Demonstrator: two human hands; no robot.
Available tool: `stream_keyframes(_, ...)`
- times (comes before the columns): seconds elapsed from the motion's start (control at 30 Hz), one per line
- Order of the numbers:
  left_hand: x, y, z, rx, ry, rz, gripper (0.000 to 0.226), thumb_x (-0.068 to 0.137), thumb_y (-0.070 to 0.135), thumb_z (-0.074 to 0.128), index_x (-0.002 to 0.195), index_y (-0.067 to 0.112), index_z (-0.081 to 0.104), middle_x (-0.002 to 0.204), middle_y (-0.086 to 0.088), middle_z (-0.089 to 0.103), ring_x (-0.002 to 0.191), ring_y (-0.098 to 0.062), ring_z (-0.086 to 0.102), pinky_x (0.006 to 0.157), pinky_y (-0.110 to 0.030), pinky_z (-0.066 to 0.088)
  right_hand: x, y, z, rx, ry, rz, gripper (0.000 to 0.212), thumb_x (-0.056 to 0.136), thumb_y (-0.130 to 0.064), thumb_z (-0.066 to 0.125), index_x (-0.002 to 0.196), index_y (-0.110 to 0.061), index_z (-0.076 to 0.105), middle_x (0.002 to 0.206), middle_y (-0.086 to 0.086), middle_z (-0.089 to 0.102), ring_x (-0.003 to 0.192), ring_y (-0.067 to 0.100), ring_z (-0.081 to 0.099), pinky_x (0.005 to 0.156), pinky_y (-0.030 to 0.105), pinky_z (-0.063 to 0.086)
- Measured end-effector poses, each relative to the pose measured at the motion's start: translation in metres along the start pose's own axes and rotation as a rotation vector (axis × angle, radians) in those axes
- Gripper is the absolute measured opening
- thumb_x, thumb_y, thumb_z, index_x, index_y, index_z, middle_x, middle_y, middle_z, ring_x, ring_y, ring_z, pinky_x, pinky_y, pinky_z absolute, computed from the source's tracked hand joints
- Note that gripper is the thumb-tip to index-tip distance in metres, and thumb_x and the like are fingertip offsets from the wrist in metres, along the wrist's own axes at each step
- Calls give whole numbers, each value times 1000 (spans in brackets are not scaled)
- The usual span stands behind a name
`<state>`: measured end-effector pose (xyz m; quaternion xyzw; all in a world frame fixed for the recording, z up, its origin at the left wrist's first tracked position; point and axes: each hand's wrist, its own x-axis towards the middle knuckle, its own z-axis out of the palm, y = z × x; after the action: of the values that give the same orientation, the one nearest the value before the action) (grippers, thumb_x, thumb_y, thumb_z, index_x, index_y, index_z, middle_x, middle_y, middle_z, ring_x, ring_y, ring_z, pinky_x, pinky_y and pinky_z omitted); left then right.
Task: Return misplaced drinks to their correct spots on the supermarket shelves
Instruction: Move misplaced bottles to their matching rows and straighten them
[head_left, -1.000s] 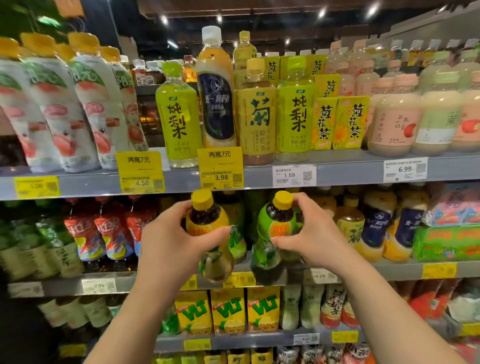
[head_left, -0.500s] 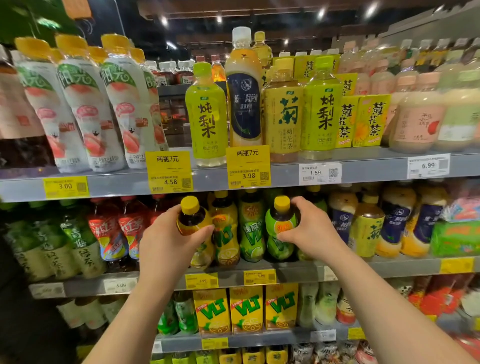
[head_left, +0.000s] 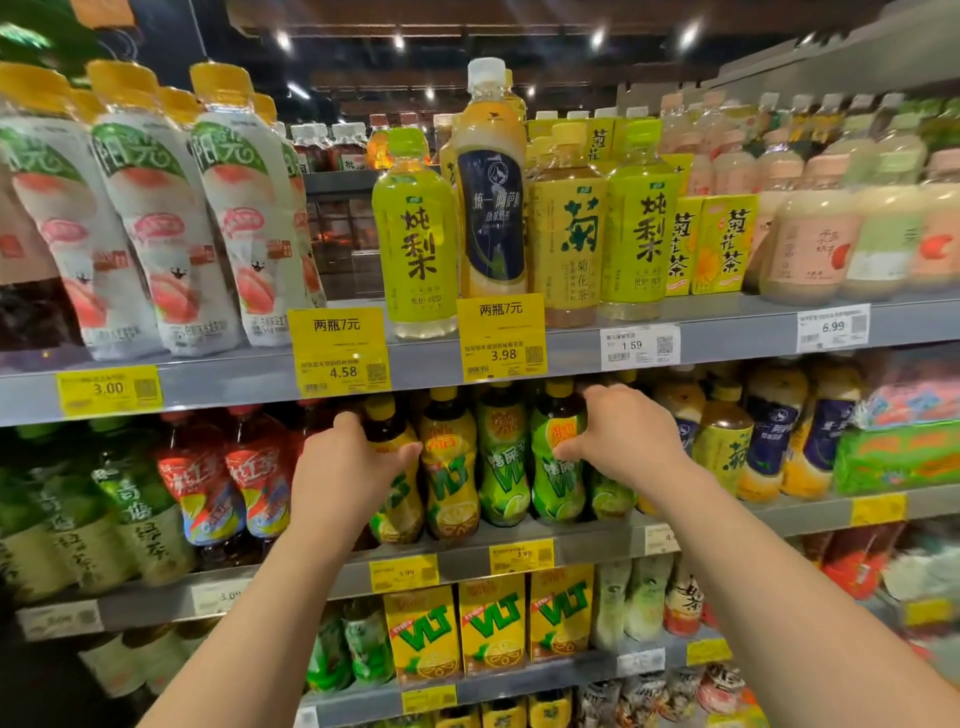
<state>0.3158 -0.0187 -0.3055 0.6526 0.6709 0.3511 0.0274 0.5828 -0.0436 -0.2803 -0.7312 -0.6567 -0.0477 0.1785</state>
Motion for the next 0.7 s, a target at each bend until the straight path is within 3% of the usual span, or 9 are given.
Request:
stream_keyframes(0.17, 9, -5, 9, 2, 21, 38, 53, 73, 52, 77, 73, 7, 49, 75, -14, 58, 74, -34, 58, 58, -35, 40, -2, -3, 3, -70, 57, -1, 53, 78, -53, 74, 106, -16, 48, 105, 3, 65, 97, 27, 64, 64, 34, 43)
stream_keyframes(0.37, 12, -6, 12, 3, 25, 121, 49, 78, 41, 77, 83, 9, 40, 80, -17, 62, 81, -39, 61, 57, -36, 42, -4, -5, 10, -78, 36, -8, 50, 90, -46, 64, 121, -12, 46, 107, 8, 63, 96, 29, 63, 63, 35, 44)
stream_keyframes(0.53, 15, -11, 16, 43, -10, 169, 46, 84, 42, 69, 99, 2, 52, 81, -18, 62, 79, -40, 59, 58, -35, 39, -9, -9, 11, -10, -12, 23, 55, 90, -44, 66, 128, -13, 41, 104, 5, 60, 95, 27, 62, 67, 37, 52)
stream_keyframes(0.7, 12, -13, 13, 15, -41, 181, 48, 86, 41, 66, 109, 3, 48, 82, -15, 55, 79, -39, 56, 58, -35, 37, -26, -18, 15, 95, 140, 43, 62, 91, -40, 64, 144, -24, 36, 130, 0, 54, 98, 20, 64, 73, 38, 53)
